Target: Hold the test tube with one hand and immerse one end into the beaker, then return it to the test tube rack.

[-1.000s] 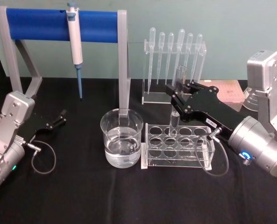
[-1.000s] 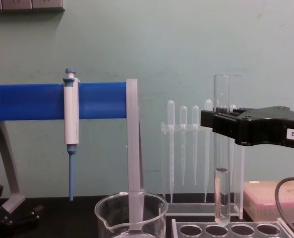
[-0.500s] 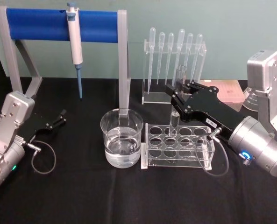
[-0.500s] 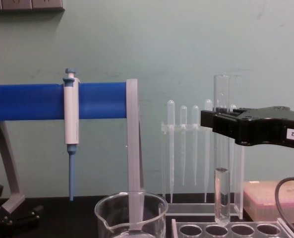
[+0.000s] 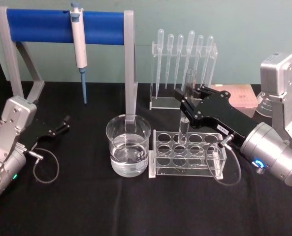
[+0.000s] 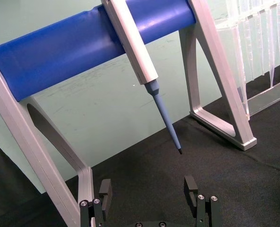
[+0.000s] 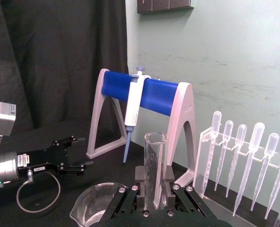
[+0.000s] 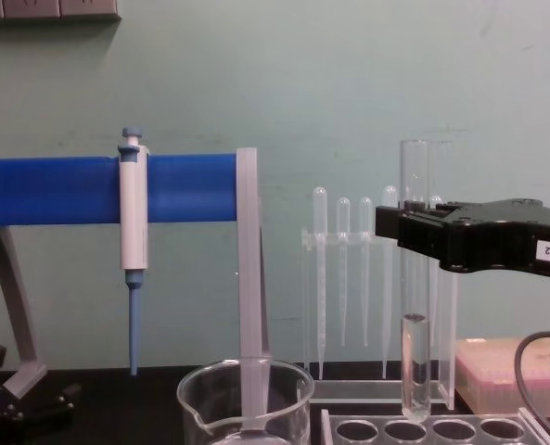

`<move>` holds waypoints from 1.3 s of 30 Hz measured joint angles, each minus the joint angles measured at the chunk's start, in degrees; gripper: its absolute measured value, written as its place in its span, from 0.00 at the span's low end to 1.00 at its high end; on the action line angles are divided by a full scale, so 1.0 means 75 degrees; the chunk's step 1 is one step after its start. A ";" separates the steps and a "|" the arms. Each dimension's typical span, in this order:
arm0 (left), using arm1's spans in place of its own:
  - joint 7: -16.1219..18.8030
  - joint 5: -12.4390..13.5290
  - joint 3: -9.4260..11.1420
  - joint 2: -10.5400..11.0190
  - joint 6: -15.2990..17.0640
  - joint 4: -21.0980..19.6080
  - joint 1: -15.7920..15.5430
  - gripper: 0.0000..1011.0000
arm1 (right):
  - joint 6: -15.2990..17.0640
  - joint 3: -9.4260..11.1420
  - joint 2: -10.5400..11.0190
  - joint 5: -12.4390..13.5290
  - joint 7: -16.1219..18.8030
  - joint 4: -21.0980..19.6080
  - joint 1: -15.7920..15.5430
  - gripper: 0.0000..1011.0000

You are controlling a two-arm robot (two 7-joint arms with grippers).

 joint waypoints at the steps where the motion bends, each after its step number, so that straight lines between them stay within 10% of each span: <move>1: 0.0000 0.0000 0.0000 0.0000 0.0000 0.0000 0.0000 0.99 | 0.0000 0.0000 0.0000 0.0000 0.0000 0.0000 0.0000 0.22; 11: 0.0000 0.0000 0.0000 0.0000 0.0000 0.0000 0.0000 0.99 | 0.0066 -0.0192 -0.0133 0.0019 0.0002 -0.0044 0.0289 0.22; 20: 0.0000 0.0000 0.0000 0.0000 0.0000 0.0000 0.0000 0.99 | 0.0071 -0.1015 -0.0767 -0.0010 0.0221 0.0580 0.1246 0.22; 26: 0.0000 0.0000 0.0000 0.0000 0.0000 0.0000 0.0000 0.99 | -0.0345 -0.1512 -0.1141 -0.0240 0.0356 0.1548 0.1601 0.22; 39: 0.0000 0.0000 0.0000 0.0000 0.0000 0.0000 0.0000 0.99 | -0.1566 -0.1685 -0.1344 -0.0526 0.0696 0.2911 0.1325 0.22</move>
